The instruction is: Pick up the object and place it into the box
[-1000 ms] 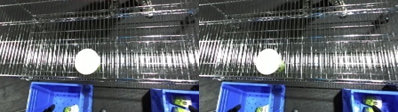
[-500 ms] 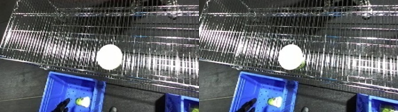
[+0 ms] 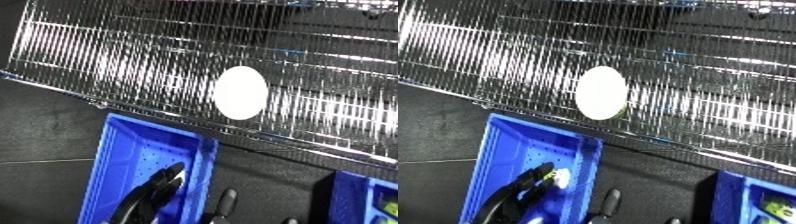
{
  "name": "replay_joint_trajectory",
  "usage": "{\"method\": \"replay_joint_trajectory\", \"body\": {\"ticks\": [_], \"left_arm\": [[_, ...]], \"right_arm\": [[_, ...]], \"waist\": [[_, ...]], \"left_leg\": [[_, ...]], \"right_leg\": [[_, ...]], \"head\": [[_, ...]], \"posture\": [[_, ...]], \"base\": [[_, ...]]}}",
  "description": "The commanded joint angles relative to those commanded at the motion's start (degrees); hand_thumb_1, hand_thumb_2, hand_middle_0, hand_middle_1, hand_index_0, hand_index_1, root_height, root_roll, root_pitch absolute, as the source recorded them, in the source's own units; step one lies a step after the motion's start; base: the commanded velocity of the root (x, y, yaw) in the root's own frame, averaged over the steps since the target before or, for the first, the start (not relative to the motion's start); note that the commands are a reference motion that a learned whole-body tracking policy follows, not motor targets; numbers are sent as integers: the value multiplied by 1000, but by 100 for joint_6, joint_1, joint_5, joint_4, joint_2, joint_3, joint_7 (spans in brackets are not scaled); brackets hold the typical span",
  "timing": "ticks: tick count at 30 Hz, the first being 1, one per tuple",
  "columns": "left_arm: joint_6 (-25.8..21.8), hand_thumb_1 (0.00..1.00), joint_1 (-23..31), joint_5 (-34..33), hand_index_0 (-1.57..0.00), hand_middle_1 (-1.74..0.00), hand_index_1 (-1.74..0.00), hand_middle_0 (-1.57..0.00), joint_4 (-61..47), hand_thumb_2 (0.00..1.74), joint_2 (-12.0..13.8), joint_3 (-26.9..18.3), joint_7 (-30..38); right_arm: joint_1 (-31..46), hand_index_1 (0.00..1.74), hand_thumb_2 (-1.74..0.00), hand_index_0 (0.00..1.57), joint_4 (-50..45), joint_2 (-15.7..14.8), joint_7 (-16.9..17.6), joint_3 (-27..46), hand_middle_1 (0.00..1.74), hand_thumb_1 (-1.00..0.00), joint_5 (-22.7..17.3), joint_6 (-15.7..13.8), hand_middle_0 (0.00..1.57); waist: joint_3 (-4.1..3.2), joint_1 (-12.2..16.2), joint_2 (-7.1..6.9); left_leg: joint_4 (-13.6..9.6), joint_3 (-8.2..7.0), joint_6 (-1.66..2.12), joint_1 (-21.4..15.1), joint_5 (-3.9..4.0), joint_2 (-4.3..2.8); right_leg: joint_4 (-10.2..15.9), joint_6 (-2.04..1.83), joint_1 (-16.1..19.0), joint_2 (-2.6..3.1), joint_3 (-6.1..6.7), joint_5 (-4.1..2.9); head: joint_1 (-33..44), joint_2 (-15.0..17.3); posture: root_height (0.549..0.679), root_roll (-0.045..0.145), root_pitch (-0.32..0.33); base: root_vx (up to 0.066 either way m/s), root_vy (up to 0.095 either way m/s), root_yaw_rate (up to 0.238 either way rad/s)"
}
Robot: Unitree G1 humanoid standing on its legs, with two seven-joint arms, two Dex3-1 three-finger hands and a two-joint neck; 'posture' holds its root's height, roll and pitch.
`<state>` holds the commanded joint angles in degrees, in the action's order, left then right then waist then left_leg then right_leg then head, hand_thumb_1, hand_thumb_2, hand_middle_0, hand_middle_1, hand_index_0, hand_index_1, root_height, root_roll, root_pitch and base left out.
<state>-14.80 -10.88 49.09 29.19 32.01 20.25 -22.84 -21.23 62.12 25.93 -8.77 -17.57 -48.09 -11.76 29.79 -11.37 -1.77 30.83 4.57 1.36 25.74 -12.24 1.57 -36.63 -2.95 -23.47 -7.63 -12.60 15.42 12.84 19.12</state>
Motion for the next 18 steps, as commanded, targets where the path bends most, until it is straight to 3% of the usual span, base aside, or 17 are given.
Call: {"method": "replay_joint_trajectory", "body": {"ticks": [4, 7, 13, 18], "left_arm": [[-419, 0, 201, 276, 0, 0, 0, 0, -1342, 0, 348, -245, 397], [-664, 0, 338, 474, 0, 0, 0, 0, -2057, 0, 422, -505, 455], [-1286, 0, 419, 464, 0, 0, 0, 0, -2836, 0, 301, -924, 803], [-1584, 0, 385, 204, 0, 0, 0, 0, -2997, 0, 115, -1136, 1045]], "right_arm": [[243, 0, 0, 0, 49, 85, -106, 165, 0, 0, -252, -53, 0], [374, 0, 0, 0, 133, 61, -190, 285, 0, 0, -386, -90, 0], [451, 0, 0, 0, 301, -98, -308, 397, 0, 0, -615, -116, 0], [460, 0, 0, 0, 354, -234, -326, 404, 0, 0, -748, -106, 0]], "waist": [[0, -151, 10], [0, -258, -10], [0, -414, -110], [0, -488, -203]], "left_leg": [[-21, 65, 1, 39, -13, 54], [-22, 113, 1, 73, -29, 102], [-26, 214, 2, 87, -54, 161], [18, 266, -2, 88, -92, 180]], "right_leg": [[13, -7, 3, -56, -104, -18], [11, -3, 2, -87, -180, -26], [39, -3, 48, -104, -301, -50], [54, -7, 102, -91, -357, -72]], "head": [[-379, 59], [-648, 49], [-919, -57], [-959, -155]], "posture": [[652, 32, 79], [652, 32, 83], [653, 29, 85], [654, 25, 81]], "base": [[10, -33, 189], [14, -54, 189], [29, -68, 144], [41, -62, 45]]}}
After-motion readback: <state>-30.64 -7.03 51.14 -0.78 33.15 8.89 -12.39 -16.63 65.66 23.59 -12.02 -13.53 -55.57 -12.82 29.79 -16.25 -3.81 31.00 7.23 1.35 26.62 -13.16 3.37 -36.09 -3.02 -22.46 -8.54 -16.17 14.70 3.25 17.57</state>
